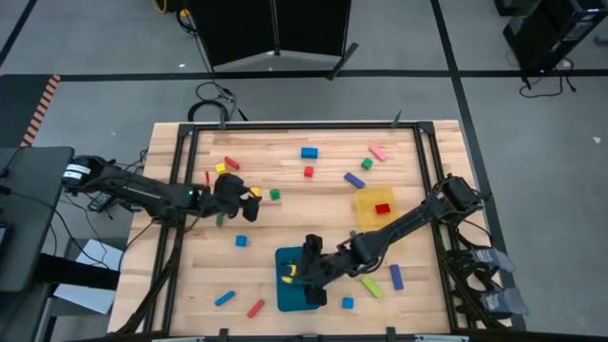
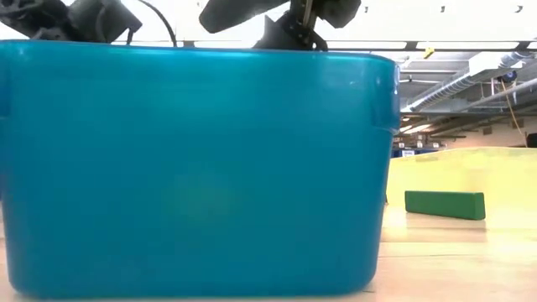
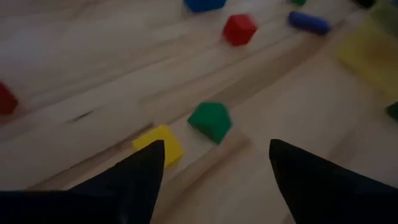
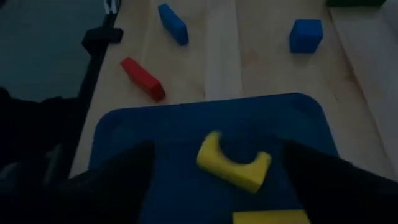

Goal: Sort blocks by size
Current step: Put the large yellow block into the blue bin, then put the small yellow block into the yellow bin

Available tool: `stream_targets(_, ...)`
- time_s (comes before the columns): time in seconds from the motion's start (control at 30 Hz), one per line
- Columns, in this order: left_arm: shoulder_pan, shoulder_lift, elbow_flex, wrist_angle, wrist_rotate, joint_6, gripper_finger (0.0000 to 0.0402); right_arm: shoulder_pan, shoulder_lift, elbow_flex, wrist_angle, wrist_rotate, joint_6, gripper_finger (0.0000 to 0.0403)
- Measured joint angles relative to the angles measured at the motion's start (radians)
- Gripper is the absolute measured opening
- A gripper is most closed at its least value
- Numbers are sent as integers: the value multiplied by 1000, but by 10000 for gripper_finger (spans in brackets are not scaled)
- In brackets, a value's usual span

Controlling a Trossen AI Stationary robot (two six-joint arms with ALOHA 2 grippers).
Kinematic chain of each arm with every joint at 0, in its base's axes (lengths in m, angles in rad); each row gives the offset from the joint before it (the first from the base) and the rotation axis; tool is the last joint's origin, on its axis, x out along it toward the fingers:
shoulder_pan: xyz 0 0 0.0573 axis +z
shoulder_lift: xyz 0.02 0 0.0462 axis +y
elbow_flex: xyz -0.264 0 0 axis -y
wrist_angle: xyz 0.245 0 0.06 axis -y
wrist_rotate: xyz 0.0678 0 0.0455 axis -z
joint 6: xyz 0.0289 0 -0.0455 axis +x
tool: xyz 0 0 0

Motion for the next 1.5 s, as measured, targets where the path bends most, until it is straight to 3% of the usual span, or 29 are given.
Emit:
stream_targets(0.1, 32, 33, 0, -11, 17, -14, 316, 10, -5, 0, 15, 64, -19, 391)
stream_targets(0.2, 67, 82, 0, -17, 32, -27, 319, 17, -16, 0, 46, 99, -51, 376)
stream_targets(0.57, 115, 259, 62, -14, 53, -27, 319, 18, -16, 0, 61, 100, -77, 305)
stream_targets(0.9, 148, 414, 119, -11, 43, -6, 315, 13, -16, 0, 60, 101, -99, 288)
stream_targets(1.07, 160, 430, 124, 0, 26, -3, 272, 13, -16, 0, 57, 103, -103, 289)
stream_targets(1.3, 161, 431, 123, 20, 31, 26, 139, 19, -69, 0, 53, 104, -123, 275)
stream_targets(1.5, 151, 396, 124, 126, 49, 97, 138, 67, -190, 0, -5, 179, -209, 261)
